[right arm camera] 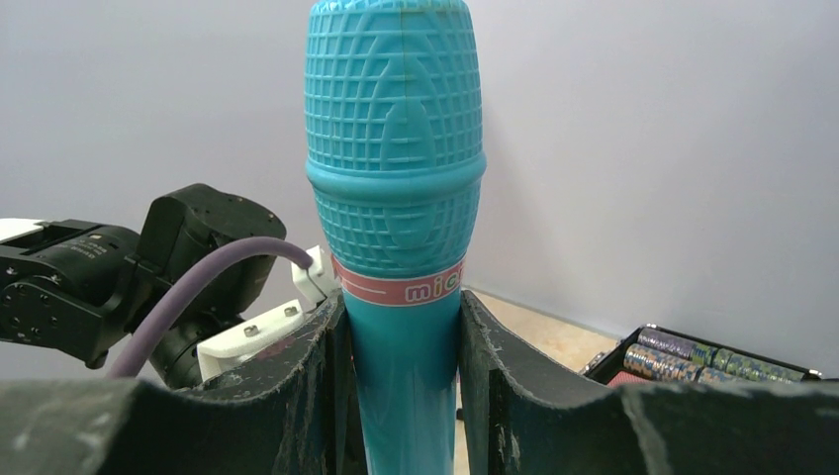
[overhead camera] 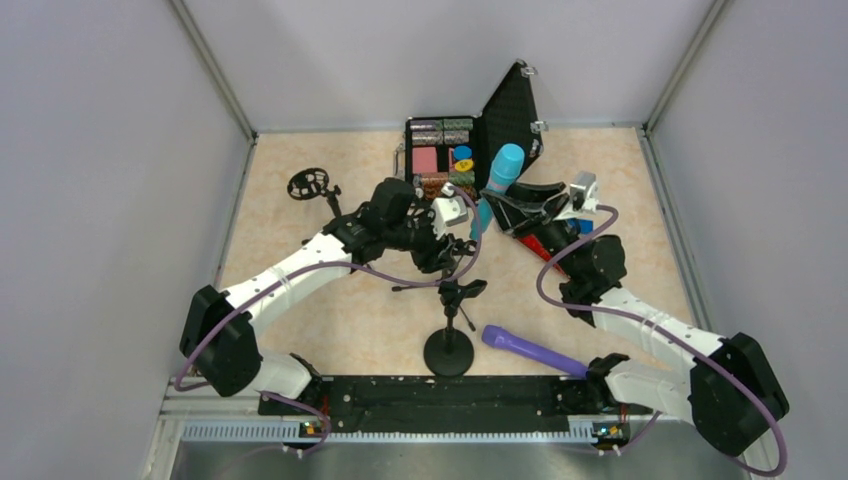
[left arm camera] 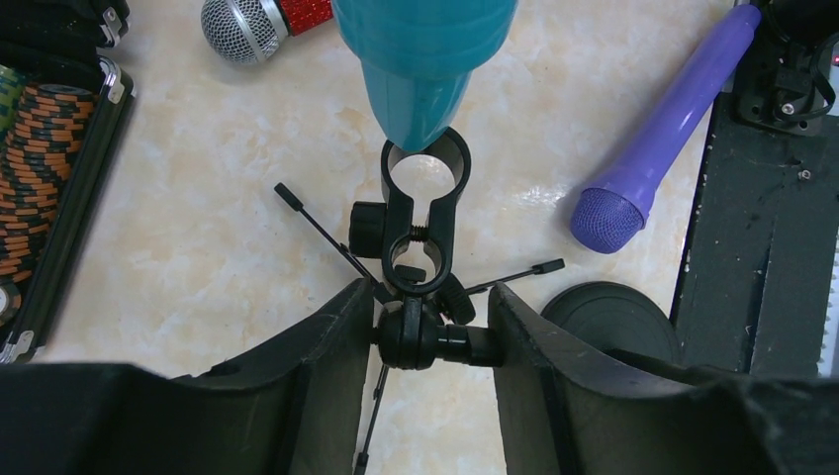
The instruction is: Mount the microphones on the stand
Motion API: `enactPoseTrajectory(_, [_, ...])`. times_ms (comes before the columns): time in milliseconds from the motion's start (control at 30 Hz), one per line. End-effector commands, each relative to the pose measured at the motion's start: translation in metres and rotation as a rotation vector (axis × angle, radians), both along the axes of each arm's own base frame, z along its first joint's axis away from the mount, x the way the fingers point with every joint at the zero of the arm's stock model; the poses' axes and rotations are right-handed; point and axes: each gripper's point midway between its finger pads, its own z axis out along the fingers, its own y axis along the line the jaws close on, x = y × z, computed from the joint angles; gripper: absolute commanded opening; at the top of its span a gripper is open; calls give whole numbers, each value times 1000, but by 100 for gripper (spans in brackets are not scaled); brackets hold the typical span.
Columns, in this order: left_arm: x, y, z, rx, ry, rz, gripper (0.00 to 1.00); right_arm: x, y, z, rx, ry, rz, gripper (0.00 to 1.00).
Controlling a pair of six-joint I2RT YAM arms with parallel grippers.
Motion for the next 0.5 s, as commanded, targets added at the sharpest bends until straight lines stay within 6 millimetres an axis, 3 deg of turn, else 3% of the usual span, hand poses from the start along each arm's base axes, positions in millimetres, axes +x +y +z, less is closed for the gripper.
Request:
enactPoseTrajectory(0, [8,-6,14,-22,-38,-8,49,-6,-8,12,65,-53,-6,0])
enactPoseTrajectory(200, [8,-6,12,-9,-27,-8,40,-5,-7,0,70,-15,6,0])
enactPoseTrajectory(467, [8,-6,10,-4,-25,-9,38,-2,-4,-13,66,21,16,0])
